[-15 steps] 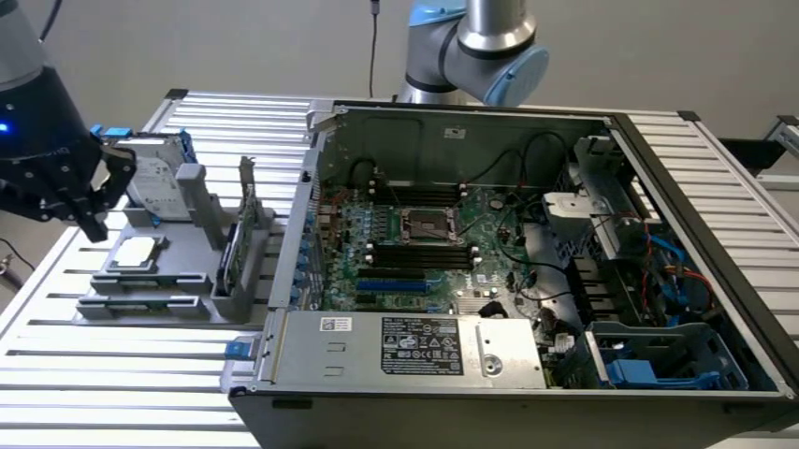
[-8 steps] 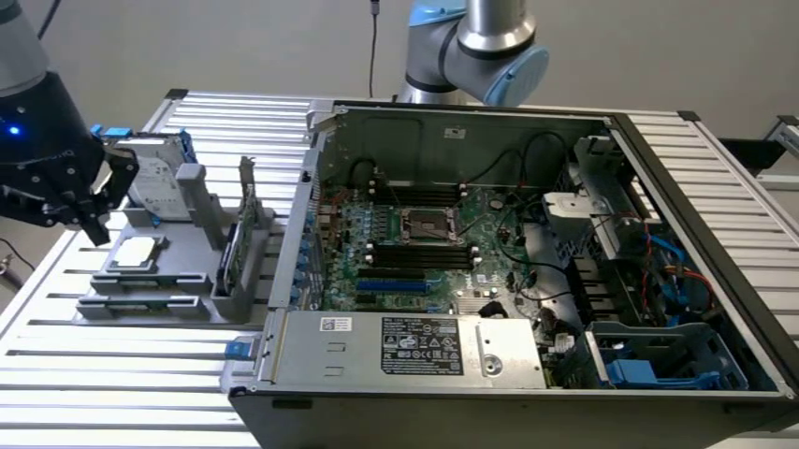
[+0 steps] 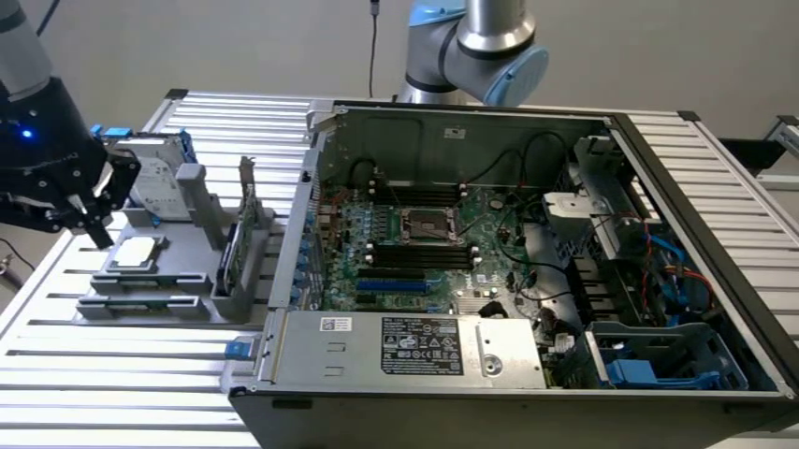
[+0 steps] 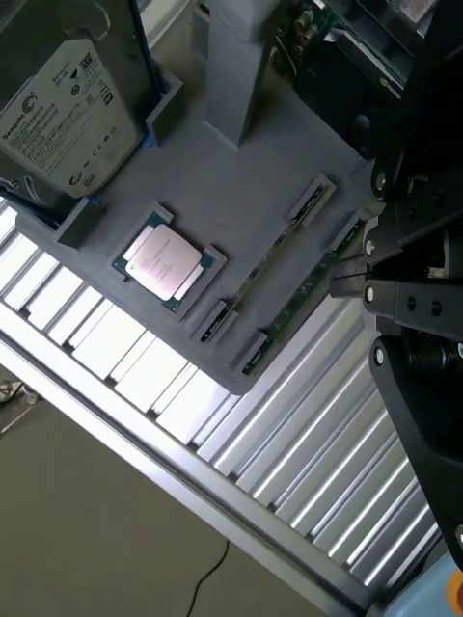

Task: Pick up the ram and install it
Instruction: 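Pick up the ram and move it above insertion slot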

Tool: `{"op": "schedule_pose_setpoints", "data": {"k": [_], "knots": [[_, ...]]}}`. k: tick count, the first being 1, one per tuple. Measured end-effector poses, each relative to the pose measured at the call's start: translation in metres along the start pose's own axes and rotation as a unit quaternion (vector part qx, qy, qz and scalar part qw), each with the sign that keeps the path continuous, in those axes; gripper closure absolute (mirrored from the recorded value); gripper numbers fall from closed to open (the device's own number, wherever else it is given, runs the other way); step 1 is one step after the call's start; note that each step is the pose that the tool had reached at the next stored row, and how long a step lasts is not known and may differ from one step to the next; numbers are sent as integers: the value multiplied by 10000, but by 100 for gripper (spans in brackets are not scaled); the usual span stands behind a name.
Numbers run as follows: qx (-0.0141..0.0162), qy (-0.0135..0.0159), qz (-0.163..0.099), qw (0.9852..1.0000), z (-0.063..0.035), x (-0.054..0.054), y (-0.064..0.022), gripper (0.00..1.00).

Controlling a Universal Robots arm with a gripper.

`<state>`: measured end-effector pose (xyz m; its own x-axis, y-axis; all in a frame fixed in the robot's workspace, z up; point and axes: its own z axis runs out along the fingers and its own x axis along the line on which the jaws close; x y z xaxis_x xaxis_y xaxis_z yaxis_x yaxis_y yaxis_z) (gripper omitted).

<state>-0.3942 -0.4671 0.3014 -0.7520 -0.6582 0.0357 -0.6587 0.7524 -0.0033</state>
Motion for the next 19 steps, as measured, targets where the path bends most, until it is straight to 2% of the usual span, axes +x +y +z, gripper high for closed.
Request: {"op": "schedule_pose_setpoints", "data": {"k": [4,9,14,19], "knots": [[13,-1,-368,9993,24,-1,0,89],[29,-3,-816,9967,55,-2,0,89],[45,-4,-1271,9919,85,-3,0,89],[61,-6,-1723,9850,116,-4,0,89]]}}
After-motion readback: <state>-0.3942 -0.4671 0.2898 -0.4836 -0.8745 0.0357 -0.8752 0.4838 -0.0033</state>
